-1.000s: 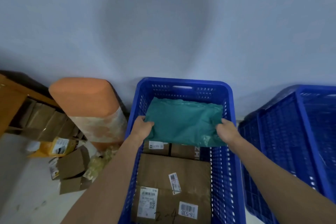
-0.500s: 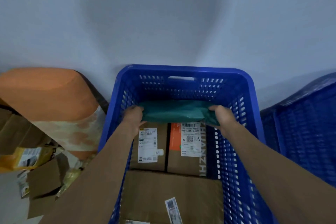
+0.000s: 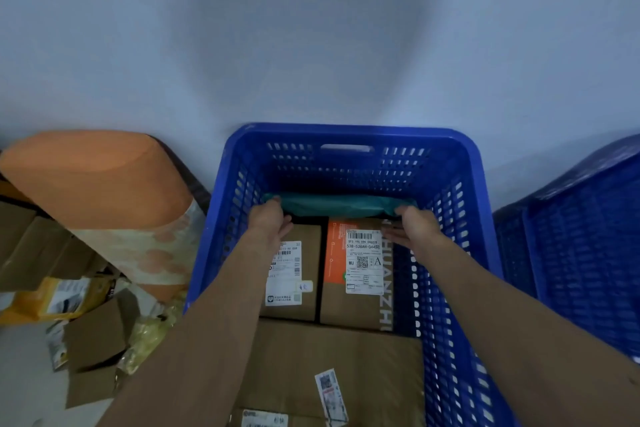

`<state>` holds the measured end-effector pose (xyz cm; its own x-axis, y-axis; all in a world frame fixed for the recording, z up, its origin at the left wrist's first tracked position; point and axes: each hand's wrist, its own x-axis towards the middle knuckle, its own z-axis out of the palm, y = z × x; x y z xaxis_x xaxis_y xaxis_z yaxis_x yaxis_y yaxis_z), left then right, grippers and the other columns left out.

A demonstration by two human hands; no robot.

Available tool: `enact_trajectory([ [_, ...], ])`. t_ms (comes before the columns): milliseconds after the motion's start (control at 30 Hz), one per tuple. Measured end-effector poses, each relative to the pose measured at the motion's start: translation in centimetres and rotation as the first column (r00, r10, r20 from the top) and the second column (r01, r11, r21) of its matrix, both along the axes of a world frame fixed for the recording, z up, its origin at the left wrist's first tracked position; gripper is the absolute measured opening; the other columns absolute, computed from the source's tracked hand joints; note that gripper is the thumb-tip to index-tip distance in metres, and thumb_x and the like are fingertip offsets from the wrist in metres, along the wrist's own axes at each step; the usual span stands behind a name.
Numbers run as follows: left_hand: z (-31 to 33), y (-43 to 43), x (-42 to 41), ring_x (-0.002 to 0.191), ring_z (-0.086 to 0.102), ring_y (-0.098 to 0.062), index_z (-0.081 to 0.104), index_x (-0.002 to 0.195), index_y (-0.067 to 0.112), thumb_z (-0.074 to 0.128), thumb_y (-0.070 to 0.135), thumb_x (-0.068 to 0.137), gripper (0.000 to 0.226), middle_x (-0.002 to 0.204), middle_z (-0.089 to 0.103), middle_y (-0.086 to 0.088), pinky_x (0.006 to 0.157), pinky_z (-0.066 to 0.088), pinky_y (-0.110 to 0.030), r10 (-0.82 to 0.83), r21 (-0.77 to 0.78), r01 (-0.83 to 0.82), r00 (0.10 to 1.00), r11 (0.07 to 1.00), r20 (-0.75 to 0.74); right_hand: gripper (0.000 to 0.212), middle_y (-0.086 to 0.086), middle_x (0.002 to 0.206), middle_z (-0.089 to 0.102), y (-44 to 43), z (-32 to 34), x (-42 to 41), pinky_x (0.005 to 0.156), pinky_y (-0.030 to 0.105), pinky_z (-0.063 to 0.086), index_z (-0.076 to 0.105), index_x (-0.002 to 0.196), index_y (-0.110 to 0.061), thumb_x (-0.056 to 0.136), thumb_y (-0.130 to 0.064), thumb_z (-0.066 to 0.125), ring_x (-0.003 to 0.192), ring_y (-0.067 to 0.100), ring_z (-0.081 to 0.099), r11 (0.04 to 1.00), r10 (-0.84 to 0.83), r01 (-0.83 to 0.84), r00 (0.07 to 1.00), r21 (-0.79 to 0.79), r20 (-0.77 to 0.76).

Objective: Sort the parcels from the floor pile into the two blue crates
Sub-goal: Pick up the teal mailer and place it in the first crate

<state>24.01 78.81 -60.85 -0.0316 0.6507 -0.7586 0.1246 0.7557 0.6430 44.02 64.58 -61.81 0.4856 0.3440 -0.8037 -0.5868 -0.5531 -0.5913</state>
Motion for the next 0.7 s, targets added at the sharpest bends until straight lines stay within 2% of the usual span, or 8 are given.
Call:
enact_trajectory([
  [67, 1.6, -0.5, -0.5, 0.112, 0.064, -0.026, 0.045, 0.144, 0.004, 0.052, 0.022, 0.104, 0.045, 0.133, 0.057, -0.015, 0.087, 0.058, -0.035, -0.004, -0.001, 0.004, 1.0, 1.0, -0.016, 0.027, 0.022, 0.114, 0.063, -0.7, 1.9, -0.2, 0.074, 0.037, 0.062, 0.048, 0.124, -0.003, 0.1, -0.015, 0.051, 0.086, 0.032, 0.072, 1.0, 0.021, -0.021, 1.0, -0.007, -0.007],
  [133, 4.1, -1.6, -0.9, 0.111, 0.065, -0.028, 0.047, 0.142, 0.004, 0.057, 0.024, 0.101, 0.047, 0.132, 0.059, -0.017, 0.08, 0.059, -0.035, -0.023, -0.005, 0.023, 0.998, 1.0, -0.057, 0.022, 0.021, 0.112, 0.061, -2.0, 4.8, -0.6, 0.075, 0.038, 0.062, 0.047, 0.12, -0.006, 0.101, -0.015, 0.05, 0.089, 0.033, 0.071, 0.998, 0.056, -0.057, 0.998, -0.009, -0.023],
  [233, 8.7, -3.3, -1.7, 0.116, 0.062, -0.036, 0.054, 0.137, 0.002, 0.063, 0.029, 0.094, 0.052, 0.126, 0.064, -0.021, 0.095, 0.054, -0.044, -0.097, 0.021, 0.101, 0.985, 0.995, -0.145, 0.025, 0.017, 0.109, 0.063, -3.9, 9.4, -1.5, 0.074, 0.038, 0.061, 0.051, 0.12, -0.003, 0.1, -0.018, 0.05, 0.093, 0.033, 0.071, 0.99, 0.139, -0.139, 0.99, -0.009, -0.017],
  [300, 12.8, -4.9, -1.5, 0.11, 0.063, -0.028, 0.059, 0.129, 0.003, 0.061, 0.027, 0.096, 0.042, 0.115, 0.065, -0.01, 0.097, 0.051, -0.042, -0.158, 0.068, 0.172, 0.972, 0.983, -0.172, 0.034, 0.015, 0.113, 0.063, -5.1, 13.1, -1.9, 0.067, 0.035, 0.06, 0.052, 0.126, -0.002, 0.099, -0.023, 0.052, 0.09, 0.029, 0.071, 0.982, 0.19, -0.19, 0.982, 0.016, 0.006],
  [400, 20.3, -9.0, -0.9, 0.102, 0.059, -0.021, 0.058, 0.109, 0.017, 0.054, 0.026, 0.1, 0.013, 0.1, 0.062, -0.001, 0.094, 0.049, -0.039, -0.245, 0.095, 0.265, 0.952, 0.959, -0.183, 0.037, 0.014, 0.115, 0.061, -7.2, 19.3, -2.9, 0.076, 0.039, 0.062, 0.052, 0.127, -0.005, 0.098, -0.027, 0.053, 0.086, 0.025, 0.072, 0.963, 0.267, -0.268, 0.963, 0.037, 0.021],
  [500, 26.7, -13.3, -0.5, 0.103, 0.06, -0.023, 0.057, 0.088, 0.021, 0.048, 0.022, 0.099, 0.014, 0.102, 0.063, -0.004, 0.093, 0.049, -0.039, -0.302, 0.12, 0.331, 0.931, 0.936, -0.207, 0.029, 0.013, 0.107, 0.066, -9.4, 25.0, -4.1, 0.075, 0.04, 0.062, 0.057, 0.117, -0.005, 0.097, -0.024, 0.05, 0.078, 0.023, 0.072, 0.946, 0.317, -0.321, 0.945, 0.046, 0.086],
  [600, 31.9, -16.9, -0.2, 0.099, 0.057, -0.02, 0.054, 0.082, 0.024, 0.046, 0.019, 0.098, 0.019, 0.102, 0.059, -0.005, 0.083, 0.047, -0.036, -0.345, 0.141, 0.374, 0.919, 0.917, -0.192, 0.017, 0.014, 0.097, 0.068, -11.9, 29.3, -5.0, 0.077, 0.042, 0.062, 0.059, 0.101, -0.01, 0.097, -0.021, 0.048, 0.072, 0.022, 0.071, 0.913, 0.395, -0.407, 0.897, 0.022, 0.198],
  [700, 35.7, -20.0, -0.6, 0.095, 0.059, -0.022, 0.057, 0.082, 0.02, 0.047, 0.018, 0.096, 0.017, 0.099, 0.063, -0.006, 0.084, 0.05, -0.04, -0.408, 0.205, 0.453, 0.884, 0.867, -0.228, 0.011, 0.007, 0.083, 0.063, -14.4, 32.4, -5.7, 0.071, 0.038, 0.059, 0.055, 0.093, -0.014, 0.095, -0.021, 0.047, 0.06, 0.016, 0.065, 0.865, 0.476, -0.5, 0.841, 0.034, 0.258],
])
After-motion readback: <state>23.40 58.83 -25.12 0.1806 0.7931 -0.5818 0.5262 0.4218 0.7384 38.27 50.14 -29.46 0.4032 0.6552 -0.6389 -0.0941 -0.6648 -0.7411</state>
